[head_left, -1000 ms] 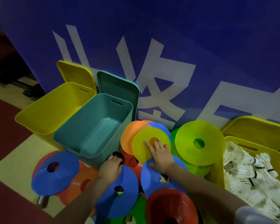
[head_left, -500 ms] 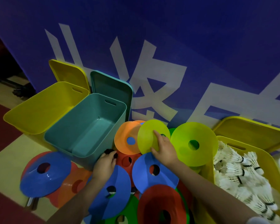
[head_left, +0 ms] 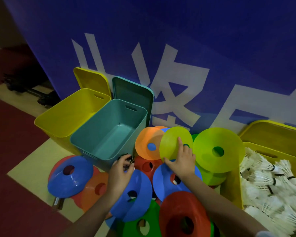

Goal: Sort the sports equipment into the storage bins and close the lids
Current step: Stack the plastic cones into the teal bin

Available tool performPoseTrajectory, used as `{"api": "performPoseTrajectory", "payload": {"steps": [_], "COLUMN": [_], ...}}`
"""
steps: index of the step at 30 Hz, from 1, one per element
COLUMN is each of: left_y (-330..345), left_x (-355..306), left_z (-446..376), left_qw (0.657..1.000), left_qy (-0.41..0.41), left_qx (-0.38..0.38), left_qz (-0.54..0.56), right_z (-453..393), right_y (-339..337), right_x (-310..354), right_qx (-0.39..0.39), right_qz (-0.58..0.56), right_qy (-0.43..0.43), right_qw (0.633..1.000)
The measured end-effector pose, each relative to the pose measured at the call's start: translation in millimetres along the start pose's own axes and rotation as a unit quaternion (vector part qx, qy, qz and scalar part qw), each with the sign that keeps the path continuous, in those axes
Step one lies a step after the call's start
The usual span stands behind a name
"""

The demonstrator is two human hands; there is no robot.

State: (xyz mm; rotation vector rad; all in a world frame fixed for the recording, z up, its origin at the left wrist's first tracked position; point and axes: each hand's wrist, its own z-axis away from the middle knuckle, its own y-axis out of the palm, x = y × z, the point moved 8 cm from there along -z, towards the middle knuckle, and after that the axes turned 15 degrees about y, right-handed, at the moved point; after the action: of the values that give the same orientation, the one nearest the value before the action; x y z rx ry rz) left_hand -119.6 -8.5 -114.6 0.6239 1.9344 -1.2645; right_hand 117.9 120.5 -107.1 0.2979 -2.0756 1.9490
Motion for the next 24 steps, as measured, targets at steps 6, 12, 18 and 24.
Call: {"api": "performPoseTrajectory", "payload": {"steps": [6,12,18,24], "left_y": [8.2,5.3,0.3,-5.7], "left_x": [-5.5,-4.1,4.6,11.6], "left_z": [11.2,16.3,15.5,10.9], "left_qw": [0.999,0.998,0.995,0.992], "left_qy": [-0.016,-0.026,-0.025,-0.015], "left_qx": [0.007,-0.02,-0.012,0.002], "left_qz": [0.027,0.059,0.095,0.129], "right_z": [-5.1,8.9,-5.3,-6.1], "right_y": [10.5,36.3,67.5,51.5], "right_x": [12.2,62.1,74.8,85.2], "right_qx": [0.061,0.079,0.149,0.138], "right_qz": [0.048,0.144,0.295,0.259], "right_qy": [-0.059,-0.024,0.007,-0.112], "right_qw": [0.995,0.986,0.944,0.949]}}
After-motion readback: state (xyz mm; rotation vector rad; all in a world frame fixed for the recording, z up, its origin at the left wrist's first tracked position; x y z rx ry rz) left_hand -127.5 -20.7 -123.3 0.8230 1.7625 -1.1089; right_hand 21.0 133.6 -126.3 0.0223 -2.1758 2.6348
